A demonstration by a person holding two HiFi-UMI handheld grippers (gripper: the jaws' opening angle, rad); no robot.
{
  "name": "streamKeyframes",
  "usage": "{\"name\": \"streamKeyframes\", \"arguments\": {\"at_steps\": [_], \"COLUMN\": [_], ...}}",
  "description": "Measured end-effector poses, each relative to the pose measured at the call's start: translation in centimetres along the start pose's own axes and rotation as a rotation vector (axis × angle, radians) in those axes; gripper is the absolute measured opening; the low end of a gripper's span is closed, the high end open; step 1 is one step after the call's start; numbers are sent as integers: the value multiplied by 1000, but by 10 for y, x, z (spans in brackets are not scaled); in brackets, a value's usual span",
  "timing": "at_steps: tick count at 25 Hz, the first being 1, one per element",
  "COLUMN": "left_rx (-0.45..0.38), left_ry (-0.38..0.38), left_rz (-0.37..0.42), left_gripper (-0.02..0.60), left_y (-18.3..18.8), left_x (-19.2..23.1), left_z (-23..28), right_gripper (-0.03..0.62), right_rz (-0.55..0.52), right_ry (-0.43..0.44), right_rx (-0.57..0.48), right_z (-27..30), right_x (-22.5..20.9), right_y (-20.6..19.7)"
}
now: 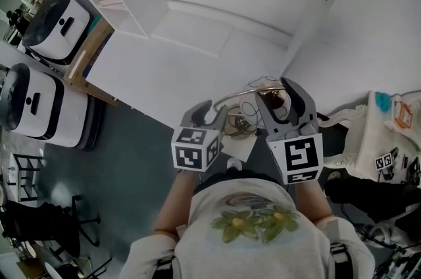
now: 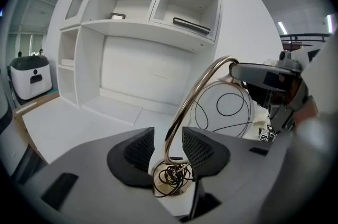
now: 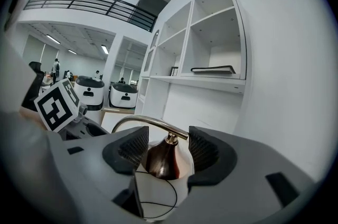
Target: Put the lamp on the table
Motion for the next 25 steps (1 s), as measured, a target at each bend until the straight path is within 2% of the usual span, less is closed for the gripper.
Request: {"name": "streamKeyframes", "arguments": {"at_steps": [5, 10, 11, 12, 13, 18, 21, 25], "left_rx": [-57, -78, -86, -95, -109, -209, -207, -163], "left_ry": [53, 22, 18, 12, 1, -76, -92, -122], "left_rz": [26, 44, 47, 51, 56, 107, 101, 89], "left_gripper": [155, 146, 128, 100, 74, 33, 29, 29], "left_y": [1, -2, -2, -1, -1, 4, -1, -16], "left_x": [1, -10, -12, -15, -19, -42, -48, -55], "left_z": [-23, -43, -47, -51, -55, -76, -82, -88], "right_gripper": [227, 219, 177, 107, 71, 38, 32, 31], "right_rz": [28, 73, 75, 77, 79, 102, 116, 150], "right_ry": [-40, -78, -87, -95, -95, -19, 16, 79], "right_rx": [-13, -63, -78, -95, -110, -121, -130, -128], "right_z": [-17, -41, -45, -50, -54, -76, -88, -103], "right_x": [2, 7, 10, 13, 16, 35, 48, 64], "right_y": [0, 5, 7, 10, 12, 12, 11, 6]}}
Point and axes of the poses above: the fingertips, and each gripper's own axes: z forward along the fingers, x to its left, y out of its top, the point moved 3 cm from there along -z, backward along the fingers, and after that the axes turned 7 degrees about -y, right-handed, at the moved point
